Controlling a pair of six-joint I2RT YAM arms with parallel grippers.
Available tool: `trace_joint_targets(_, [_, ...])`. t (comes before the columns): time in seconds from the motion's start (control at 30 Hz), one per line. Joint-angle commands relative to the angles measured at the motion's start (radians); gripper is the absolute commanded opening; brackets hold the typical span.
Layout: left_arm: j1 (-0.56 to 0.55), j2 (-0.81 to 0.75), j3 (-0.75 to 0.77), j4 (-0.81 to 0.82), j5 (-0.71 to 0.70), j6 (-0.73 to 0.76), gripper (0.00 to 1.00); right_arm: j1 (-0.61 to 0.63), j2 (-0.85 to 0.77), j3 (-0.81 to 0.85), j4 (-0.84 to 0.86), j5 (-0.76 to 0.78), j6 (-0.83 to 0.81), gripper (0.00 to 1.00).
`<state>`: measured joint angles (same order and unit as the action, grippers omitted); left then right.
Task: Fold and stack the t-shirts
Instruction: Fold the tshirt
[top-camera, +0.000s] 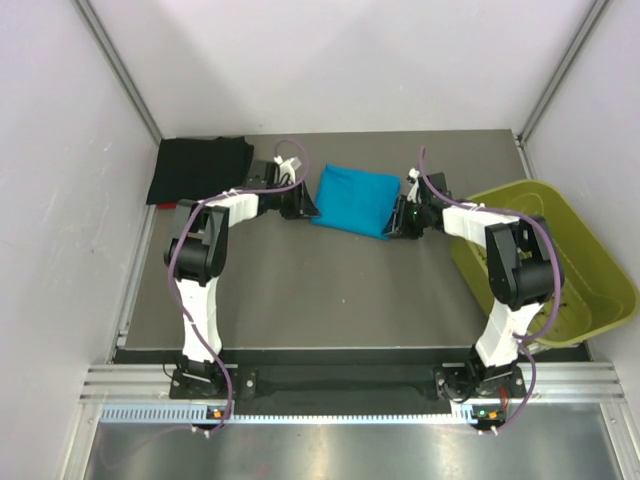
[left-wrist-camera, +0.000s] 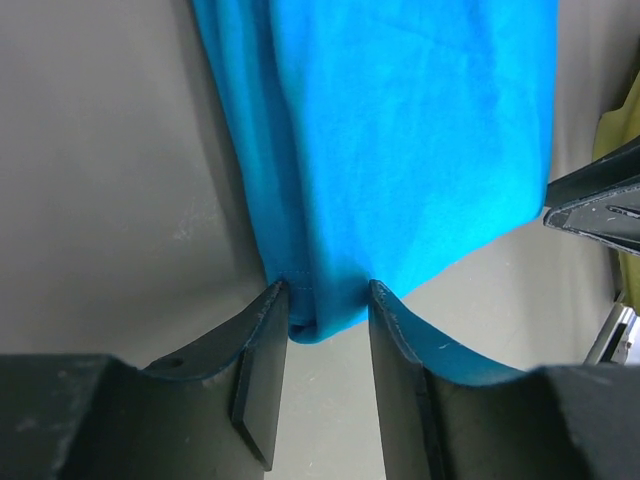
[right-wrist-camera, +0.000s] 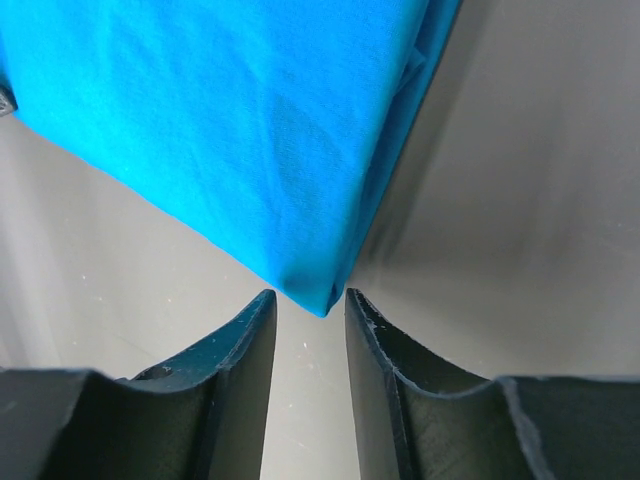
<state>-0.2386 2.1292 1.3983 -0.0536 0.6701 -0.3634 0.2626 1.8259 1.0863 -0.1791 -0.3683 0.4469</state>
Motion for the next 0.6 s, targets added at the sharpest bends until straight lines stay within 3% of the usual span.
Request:
trace_joint_targets(0.0, [-0.007,-0.009,-0.008,0.044,0.034,0.018,0.42,0.017,-0.011,0.007,0.041,-0.004,-0.005,0.34])
trace_joint_targets(0.03, [-0.008,-0.009,-0.016,0.046,0.039,0.011,0.40,0.017,-0.008,0.006,0.044,-0.006,-0.005,0.34])
trace_joint_targets(0.13, [-0.008,-0.006,-0.027,0.087,0.055,-0.009,0.14,0.017,-0.001,0.007,0.044,-0.011,-0.011,0.30])
trace_joint_targets(0.2, [-0.008,-0.005,-0.030,0.087,0.054,-0.019,0.00,0.018,0.004,0.011,0.041,-0.021,-0.023,0.17])
trace_joint_targets(0.3, [-0.005,-0.034,-0.059,0.058,0.001,-0.035,0.00,0.020,0.003,0.015,0.035,-0.044,-0.048,0.00])
trace_joint_targets(0.57, [-0.005,-0.187,-0.231,-0.067,-0.087,-0.103,0.00,0.066,-0.086,-0.026,-0.028,-0.031,-0.120,0.00])
